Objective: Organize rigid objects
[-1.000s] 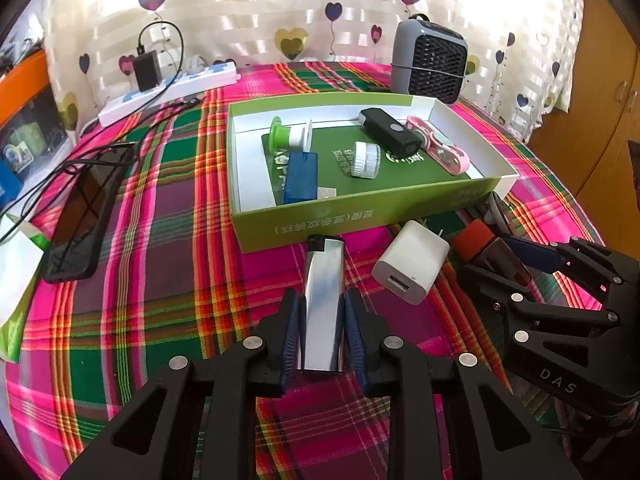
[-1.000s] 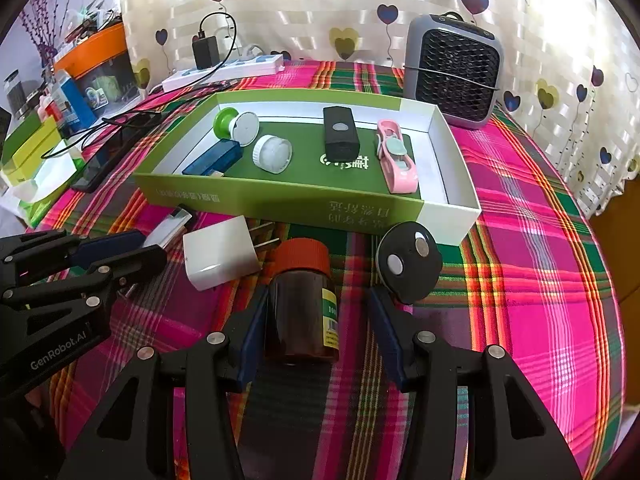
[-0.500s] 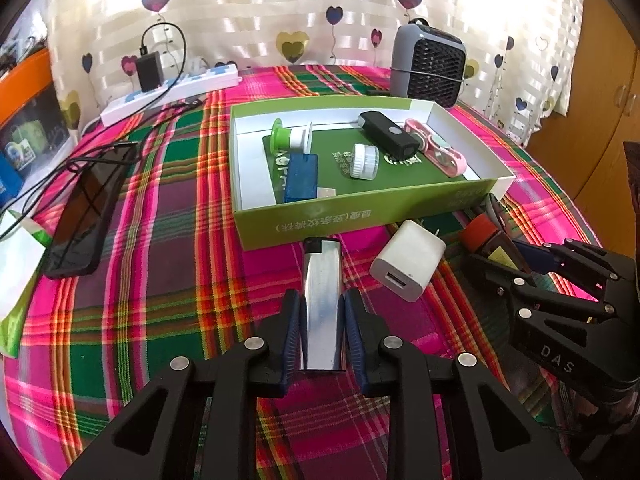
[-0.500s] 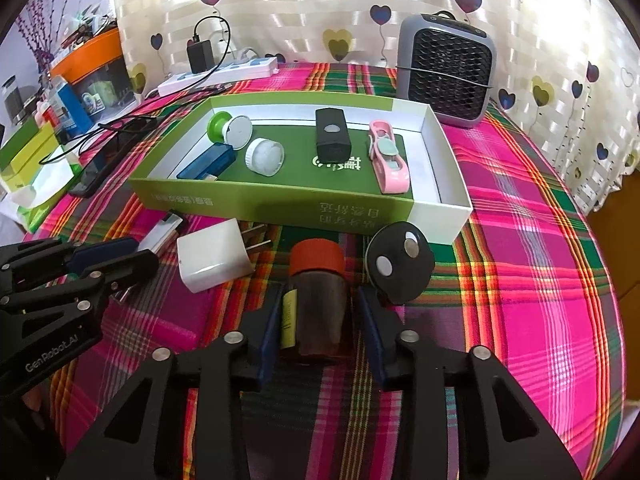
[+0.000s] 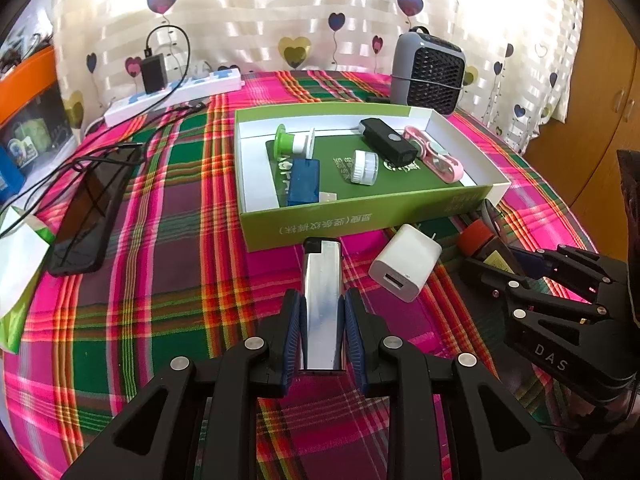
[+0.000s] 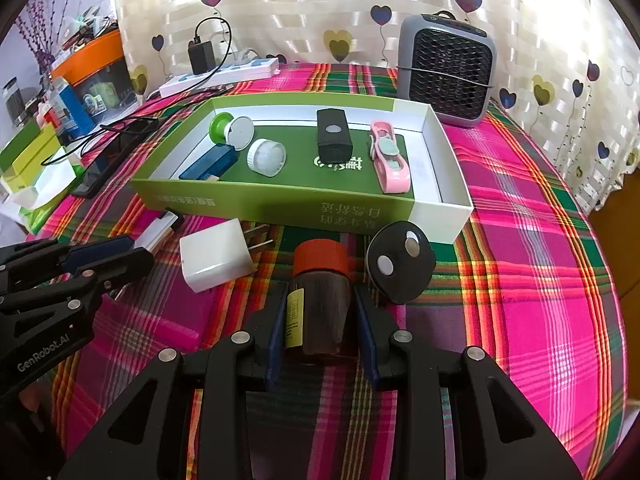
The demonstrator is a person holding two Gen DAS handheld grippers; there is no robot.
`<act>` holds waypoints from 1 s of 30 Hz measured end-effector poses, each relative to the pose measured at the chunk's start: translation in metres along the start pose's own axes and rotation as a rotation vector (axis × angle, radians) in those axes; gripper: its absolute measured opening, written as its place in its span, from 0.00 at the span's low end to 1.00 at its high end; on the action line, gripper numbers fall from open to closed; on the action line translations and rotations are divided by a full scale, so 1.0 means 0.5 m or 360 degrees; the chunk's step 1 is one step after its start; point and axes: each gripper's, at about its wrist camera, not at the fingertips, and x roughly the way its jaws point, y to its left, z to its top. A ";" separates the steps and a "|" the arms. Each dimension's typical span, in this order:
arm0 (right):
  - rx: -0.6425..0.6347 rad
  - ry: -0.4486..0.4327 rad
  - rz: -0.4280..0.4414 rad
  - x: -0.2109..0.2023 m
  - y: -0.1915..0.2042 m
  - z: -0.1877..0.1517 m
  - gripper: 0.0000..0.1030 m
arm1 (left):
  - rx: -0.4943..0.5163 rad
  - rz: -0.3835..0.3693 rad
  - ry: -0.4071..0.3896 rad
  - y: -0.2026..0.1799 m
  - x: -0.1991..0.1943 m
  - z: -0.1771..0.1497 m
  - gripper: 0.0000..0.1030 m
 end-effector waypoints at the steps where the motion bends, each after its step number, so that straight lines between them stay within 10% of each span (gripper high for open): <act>1: -0.0002 0.0001 0.0002 0.000 0.001 -0.001 0.32 | 0.0000 -0.0001 0.0001 0.000 0.000 0.000 0.21; 30: -0.0017 -0.0156 0.0064 -0.060 -0.001 0.024 0.32 | 0.0023 -0.0005 -0.0134 -0.006 -0.063 0.043 0.21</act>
